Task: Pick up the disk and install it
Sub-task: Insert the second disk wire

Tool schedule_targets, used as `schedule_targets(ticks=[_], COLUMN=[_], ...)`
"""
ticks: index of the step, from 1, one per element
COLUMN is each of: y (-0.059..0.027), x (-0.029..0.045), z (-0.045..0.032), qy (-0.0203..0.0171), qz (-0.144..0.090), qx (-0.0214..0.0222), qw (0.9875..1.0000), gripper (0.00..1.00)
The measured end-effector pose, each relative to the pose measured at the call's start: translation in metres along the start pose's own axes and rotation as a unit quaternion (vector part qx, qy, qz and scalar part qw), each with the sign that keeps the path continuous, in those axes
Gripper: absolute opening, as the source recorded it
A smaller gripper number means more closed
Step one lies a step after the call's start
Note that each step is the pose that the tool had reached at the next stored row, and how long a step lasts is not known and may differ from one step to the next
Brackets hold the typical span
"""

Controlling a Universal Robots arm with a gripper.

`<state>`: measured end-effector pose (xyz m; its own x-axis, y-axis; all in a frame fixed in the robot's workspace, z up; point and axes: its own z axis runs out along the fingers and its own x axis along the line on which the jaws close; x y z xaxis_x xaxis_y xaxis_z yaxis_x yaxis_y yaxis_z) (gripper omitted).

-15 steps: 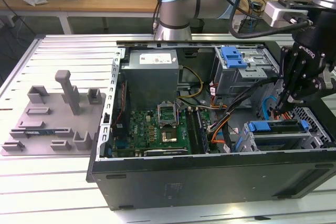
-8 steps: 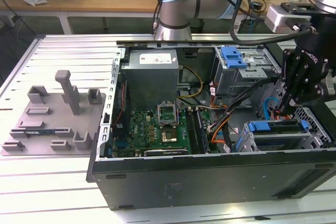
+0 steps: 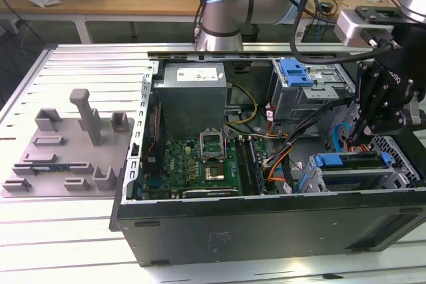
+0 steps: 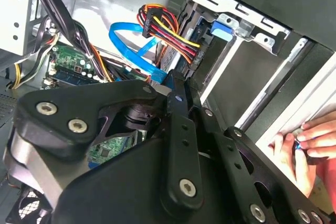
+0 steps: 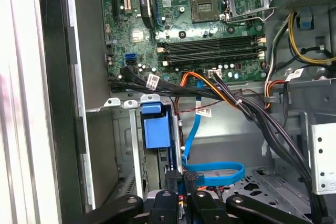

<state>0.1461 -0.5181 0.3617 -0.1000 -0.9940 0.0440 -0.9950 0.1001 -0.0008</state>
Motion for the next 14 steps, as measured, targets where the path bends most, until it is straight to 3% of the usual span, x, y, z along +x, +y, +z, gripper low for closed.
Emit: schedule_targets(ticks=[3,10,11,12,14], y=[-0.0001,-0.0007,-0.0007,-0.0007,-0.0004], x=[0.0012,0.0088,0.0109,0.0136,0.0152], z=[0.0005,0.0016,0.0019,0.0023,0.0029], qy=[-0.0022,-0.0112,-0.0139,-0.0193,-0.0243], qz=[-0.006,-0.025,-0.025,-0.025,-0.025], qx=[0.0001,0.0026,0.0030,0.0034,0.0034], qw=[1.0000,0.9996,0.9996,0.9995,0.9994], gripper=[0.16,0.16,0.16,0.16,0.16])
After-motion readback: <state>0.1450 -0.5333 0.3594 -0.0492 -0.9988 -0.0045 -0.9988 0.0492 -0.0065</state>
